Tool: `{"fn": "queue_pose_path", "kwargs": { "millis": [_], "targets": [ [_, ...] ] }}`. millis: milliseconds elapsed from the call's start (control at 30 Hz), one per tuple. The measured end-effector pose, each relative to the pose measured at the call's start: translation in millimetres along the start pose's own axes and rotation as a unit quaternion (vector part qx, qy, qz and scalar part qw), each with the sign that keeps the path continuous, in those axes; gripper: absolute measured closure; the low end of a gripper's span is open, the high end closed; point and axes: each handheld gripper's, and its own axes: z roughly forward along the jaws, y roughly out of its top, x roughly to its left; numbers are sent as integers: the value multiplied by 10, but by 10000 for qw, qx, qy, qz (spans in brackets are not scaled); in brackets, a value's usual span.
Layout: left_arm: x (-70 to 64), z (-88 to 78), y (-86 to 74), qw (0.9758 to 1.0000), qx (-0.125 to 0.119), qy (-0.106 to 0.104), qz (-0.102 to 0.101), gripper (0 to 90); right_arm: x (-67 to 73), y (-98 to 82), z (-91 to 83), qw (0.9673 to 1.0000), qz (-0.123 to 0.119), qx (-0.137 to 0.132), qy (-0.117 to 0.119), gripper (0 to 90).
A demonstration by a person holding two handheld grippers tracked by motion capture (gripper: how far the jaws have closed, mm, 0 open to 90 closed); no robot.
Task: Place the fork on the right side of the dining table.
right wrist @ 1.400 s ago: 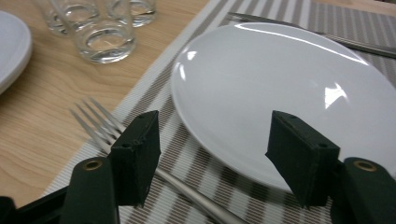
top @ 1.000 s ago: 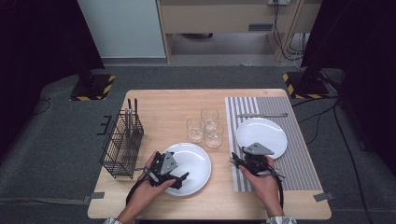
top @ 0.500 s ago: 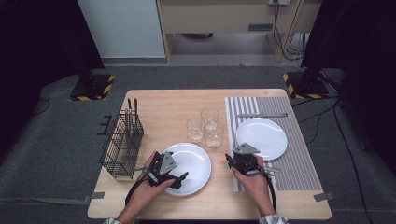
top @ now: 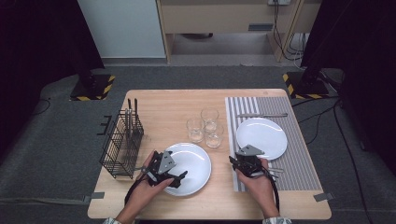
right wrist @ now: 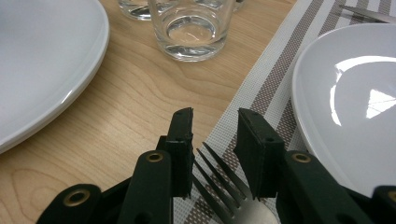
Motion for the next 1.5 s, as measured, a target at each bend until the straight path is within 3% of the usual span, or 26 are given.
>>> {"fn": "queue_pose_path", "kwargs": {
  "millis": [167, 500, 867, 1067, 1167, 1267, 1500],
  "targets": [
    [-15, 6, 2, 10000, 18, -14, 36, 56, -37, -28, -33, 10000, 31, 26, 38, 587],
    [-8, -9, 2, 10000, -10, -16, 16, 57, -146, -93, -132, 9999, 68, 92, -71, 595],
    [-11, -5, 3, 10000, 6, -35, 46, 57, -223, -166, -215, 9998, 177, 113, -22, 584],
    [-9, -2, 2, 10000, 11, -41, 51, 58, -230, -165, -228, 9998, 179, 100, 8, 605],
    [-12, 4, 1, 10000, 32, -60, 69, 58, -232, -144, -253, 9993, 292, -142, 164, 632],
    [-9, 3, 1, 10000, 28, -61, 62, 58, -218, -120, -265, 9991, 272, -304, 150, 682],
    [-21, 11, 3, 9999, 50, -70, 82, 58, -217, -134, -172, 9997, 191, -120, 63, 693]
  ]
}}
